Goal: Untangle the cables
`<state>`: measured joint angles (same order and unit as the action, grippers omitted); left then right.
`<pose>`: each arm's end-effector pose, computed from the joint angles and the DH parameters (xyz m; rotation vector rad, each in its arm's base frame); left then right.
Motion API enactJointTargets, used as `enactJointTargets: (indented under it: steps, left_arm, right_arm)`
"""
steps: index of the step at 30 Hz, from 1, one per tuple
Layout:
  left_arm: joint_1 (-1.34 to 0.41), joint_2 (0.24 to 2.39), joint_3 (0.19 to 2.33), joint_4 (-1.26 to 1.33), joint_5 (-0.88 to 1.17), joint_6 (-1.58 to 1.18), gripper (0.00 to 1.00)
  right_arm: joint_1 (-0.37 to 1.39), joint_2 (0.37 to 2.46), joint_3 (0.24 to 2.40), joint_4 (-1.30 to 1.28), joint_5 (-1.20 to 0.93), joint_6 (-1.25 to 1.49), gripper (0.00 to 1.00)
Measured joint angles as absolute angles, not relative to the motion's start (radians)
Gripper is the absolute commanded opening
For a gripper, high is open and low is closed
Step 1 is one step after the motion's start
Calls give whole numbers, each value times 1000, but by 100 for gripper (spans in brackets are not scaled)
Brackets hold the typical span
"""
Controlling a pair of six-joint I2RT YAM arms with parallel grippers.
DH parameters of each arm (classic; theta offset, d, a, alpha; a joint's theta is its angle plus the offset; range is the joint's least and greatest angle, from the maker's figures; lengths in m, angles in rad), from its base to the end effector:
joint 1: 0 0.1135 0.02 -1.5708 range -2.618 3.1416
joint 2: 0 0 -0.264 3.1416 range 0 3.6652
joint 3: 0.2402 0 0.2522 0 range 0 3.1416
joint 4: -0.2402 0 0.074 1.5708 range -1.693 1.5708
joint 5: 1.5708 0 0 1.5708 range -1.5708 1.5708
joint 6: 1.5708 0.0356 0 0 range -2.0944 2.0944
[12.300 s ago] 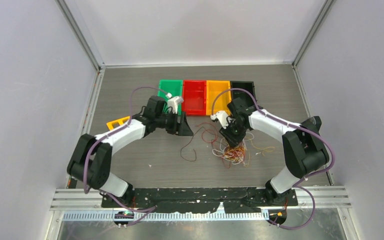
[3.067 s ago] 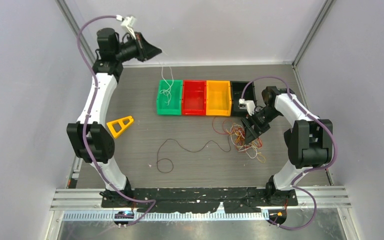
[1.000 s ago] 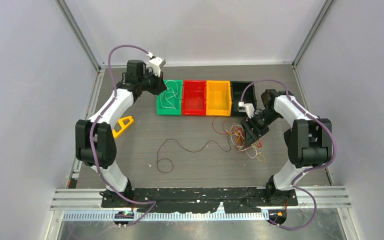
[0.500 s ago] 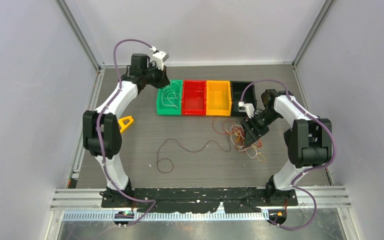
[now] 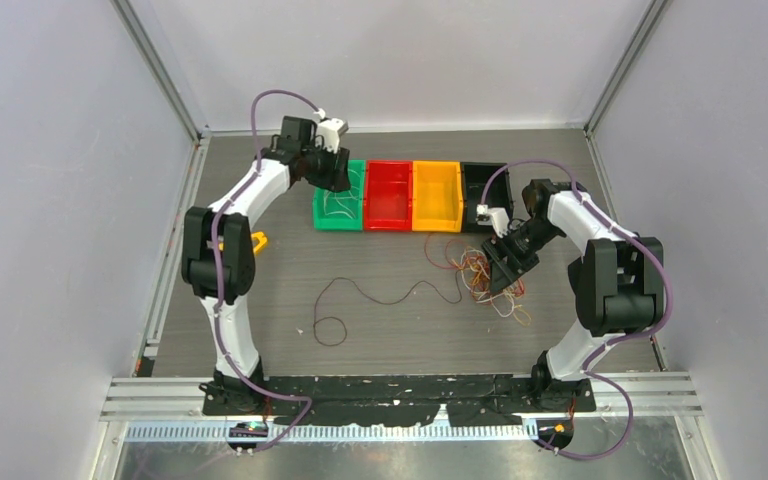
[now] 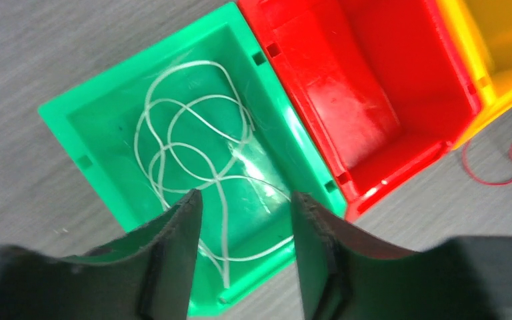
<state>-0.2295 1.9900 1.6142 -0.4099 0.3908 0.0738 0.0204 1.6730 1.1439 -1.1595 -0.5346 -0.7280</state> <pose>0.4380 -0.1162 0.2449 0.5422 2.2806 -0.5363 0.2760 0.0238 0.2004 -1.0352 2.7666 0.8191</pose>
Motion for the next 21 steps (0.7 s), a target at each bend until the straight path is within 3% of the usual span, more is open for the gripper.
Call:
enactJointTargets:
  steps: [4,12,14,16,19,21]
  left_arm:
    - [-229,1945,1617,-456,396,65,98]
    - [-199,1619,1634,-492,459,91,100]
    - [-192,1518,1607,-484,495,97,99]
    - [-189,1412,1535,-467,538,96,94]
    - [-192,1291,1382,-429,616,69,84]
    - [-204,1242,1265,-410,667,38,80]
  right_arm:
    - [20,1658,1143,-1151,-506,-723,79]
    - [41,1594,1124,-1055,-408,-634,87]
    - [72,1595,1107,-1002,-370,-589,85]
    - [114,1607,1093,-960,-340,-552,71]
    - [170,1657,1092,-920,-330,-517,24]
    - [194,1689,1090,-906,-350,-505,9]
